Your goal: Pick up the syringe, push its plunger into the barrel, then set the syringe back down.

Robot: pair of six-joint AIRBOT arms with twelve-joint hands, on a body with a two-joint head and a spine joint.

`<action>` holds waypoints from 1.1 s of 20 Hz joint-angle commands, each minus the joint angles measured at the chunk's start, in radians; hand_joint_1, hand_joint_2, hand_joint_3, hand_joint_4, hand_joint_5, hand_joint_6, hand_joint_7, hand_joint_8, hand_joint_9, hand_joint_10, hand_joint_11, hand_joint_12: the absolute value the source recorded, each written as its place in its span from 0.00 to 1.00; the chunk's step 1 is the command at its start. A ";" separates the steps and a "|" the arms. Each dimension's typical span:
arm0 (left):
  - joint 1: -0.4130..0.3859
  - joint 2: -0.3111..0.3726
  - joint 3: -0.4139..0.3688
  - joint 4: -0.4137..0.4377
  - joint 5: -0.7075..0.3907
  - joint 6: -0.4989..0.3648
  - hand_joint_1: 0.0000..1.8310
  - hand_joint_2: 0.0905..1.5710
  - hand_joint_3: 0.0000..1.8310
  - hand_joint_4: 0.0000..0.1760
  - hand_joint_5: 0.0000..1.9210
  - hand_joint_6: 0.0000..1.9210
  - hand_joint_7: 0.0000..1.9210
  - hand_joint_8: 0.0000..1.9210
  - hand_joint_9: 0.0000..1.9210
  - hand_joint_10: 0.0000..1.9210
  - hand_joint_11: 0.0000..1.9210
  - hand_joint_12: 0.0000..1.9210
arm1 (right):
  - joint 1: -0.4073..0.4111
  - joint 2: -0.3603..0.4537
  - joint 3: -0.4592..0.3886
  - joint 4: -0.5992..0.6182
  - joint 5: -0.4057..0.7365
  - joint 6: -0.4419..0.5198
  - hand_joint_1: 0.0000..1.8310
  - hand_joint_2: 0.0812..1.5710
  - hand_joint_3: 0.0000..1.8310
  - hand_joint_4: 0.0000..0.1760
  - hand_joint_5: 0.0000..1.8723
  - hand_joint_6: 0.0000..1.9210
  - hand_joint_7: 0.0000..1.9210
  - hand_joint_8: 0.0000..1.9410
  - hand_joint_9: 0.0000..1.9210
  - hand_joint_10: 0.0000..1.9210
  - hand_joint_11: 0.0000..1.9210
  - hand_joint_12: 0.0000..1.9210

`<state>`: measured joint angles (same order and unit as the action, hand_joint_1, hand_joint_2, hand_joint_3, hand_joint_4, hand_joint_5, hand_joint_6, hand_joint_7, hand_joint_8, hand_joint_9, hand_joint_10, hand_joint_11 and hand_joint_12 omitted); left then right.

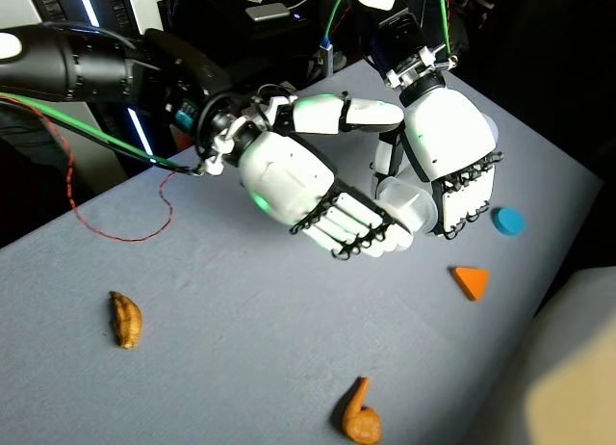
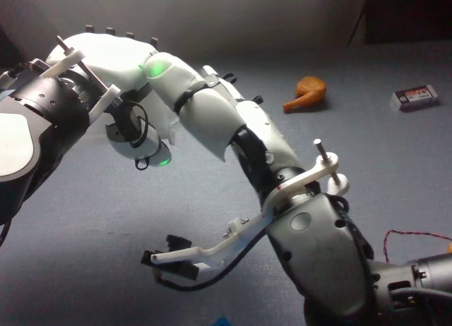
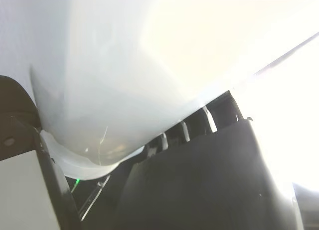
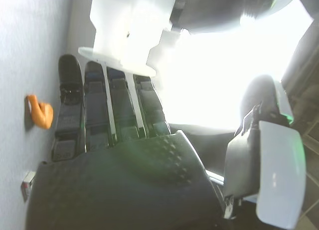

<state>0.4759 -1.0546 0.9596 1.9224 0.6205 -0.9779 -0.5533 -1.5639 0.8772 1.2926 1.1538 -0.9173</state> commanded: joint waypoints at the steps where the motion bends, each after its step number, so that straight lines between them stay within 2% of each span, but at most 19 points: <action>1: -0.017 -0.012 -0.006 0.098 -0.004 -0.017 0.75 0.71 0.00 0.00 0.46 0.50 0.50 0.56 0.42 0.72 0.39 0.64 | 0.015 -0.028 -0.013 -0.168 -0.116 0.000 0.01 0.57 0.00 0.32 0.08 0.00 0.11 0.00 0.08 0.00 0.00 0.41; 12: -0.010 -0.011 -0.006 0.098 -0.010 -0.017 0.75 0.71 0.00 0.00 0.46 0.50 0.50 0.55 0.43 0.72 0.40 0.64 | -0.004 -0.008 -0.037 -0.172 -0.061 -0.006 0.04 0.56 0.00 0.32 0.08 0.00 0.12 0.00 0.09 0.00 0.00 0.40; 15: 0.001 -0.016 -0.014 0.098 0.006 -0.031 0.75 0.71 0.00 0.00 0.46 0.50 0.50 0.55 0.43 0.72 0.39 0.63 | -0.016 0.062 -0.089 -0.173 -0.022 -0.001 0.04 0.56 0.00 0.31 0.09 0.00 0.12 0.00 0.09 0.00 0.00 0.40; 18: 0.003 -0.018 -0.019 0.109 0.008 -0.035 0.75 0.71 0.00 0.00 0.45 0.51 0.50 0.55 0.42 0.72 0.39 0.63 | -0.035 0.165 -0.168 -0.173 0.008 0.006 0.04 0.56 0.00 0.32 0.08 0.00 0.12 0.00 0.09 0.00 0.00 0.41; 22: 0.016 -0.027 -0.025 0.113 0.016 -0.035 0.75 0.71 0.00 0.00 0.45 0.51 0.50 0.55 0.42 0.72 0.39 0.63 | -0.046 0.251 -0.214 -0.173 0.052 -0.002 0.05 0.56 0.00 0.32 0.09 0.00 0.12 0.00 0.09 0.00 0.00 0.41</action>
<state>0.4961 -1.0779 0.9360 1.9667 0.5644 -1.0191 -0.6037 -1.3148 0.6640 1.2015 1.1427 -0.9226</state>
